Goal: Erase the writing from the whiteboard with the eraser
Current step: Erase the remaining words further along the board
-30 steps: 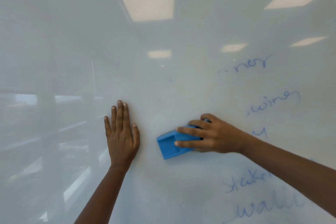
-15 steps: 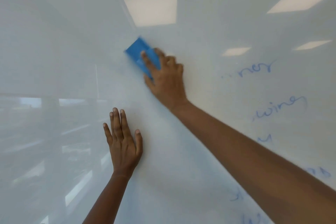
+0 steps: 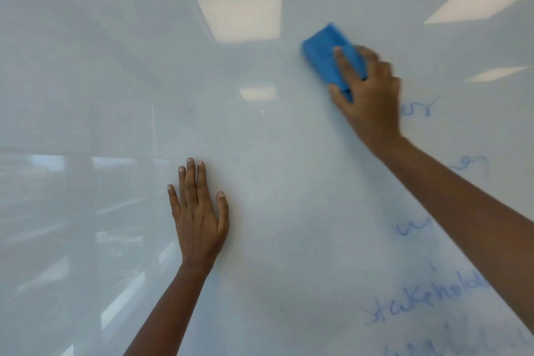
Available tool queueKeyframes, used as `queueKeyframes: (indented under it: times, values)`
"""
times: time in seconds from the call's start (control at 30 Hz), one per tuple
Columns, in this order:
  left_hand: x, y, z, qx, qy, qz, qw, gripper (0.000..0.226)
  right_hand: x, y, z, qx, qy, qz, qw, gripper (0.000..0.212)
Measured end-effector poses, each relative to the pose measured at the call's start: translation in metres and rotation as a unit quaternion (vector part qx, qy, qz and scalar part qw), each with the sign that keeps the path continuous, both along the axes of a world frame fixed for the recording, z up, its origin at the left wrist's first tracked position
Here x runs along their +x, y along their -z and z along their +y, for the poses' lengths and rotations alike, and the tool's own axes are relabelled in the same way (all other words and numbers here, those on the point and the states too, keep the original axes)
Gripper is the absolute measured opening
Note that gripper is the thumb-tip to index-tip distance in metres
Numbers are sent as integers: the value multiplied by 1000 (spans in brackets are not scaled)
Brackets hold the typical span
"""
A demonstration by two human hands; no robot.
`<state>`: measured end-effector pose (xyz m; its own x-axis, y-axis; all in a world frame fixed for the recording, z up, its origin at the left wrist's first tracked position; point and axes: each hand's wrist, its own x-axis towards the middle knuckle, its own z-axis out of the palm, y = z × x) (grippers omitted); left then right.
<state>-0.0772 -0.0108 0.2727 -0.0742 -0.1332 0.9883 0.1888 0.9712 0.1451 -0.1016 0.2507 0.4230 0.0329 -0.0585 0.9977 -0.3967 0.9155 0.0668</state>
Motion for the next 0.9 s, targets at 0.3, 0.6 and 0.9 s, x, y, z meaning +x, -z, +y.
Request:
queueKeyframes:
  times: [0.3, 0.6, 0.9]
  values:
    - [-6, -5, 16, 23, -1, -3, 1000, 60, -18, 57, 97, -393, -17, -15, 919, 49]
    - [-8, -3, 16, 19, -13, 2, 1000, 59, 13, 105, -16, -11, -21, 33, 999, 46]
    - [-5, 0, 12, 2, -11, -9, 1000, 60, 6, 82, 58, 71, 26, 50, 996, 43]
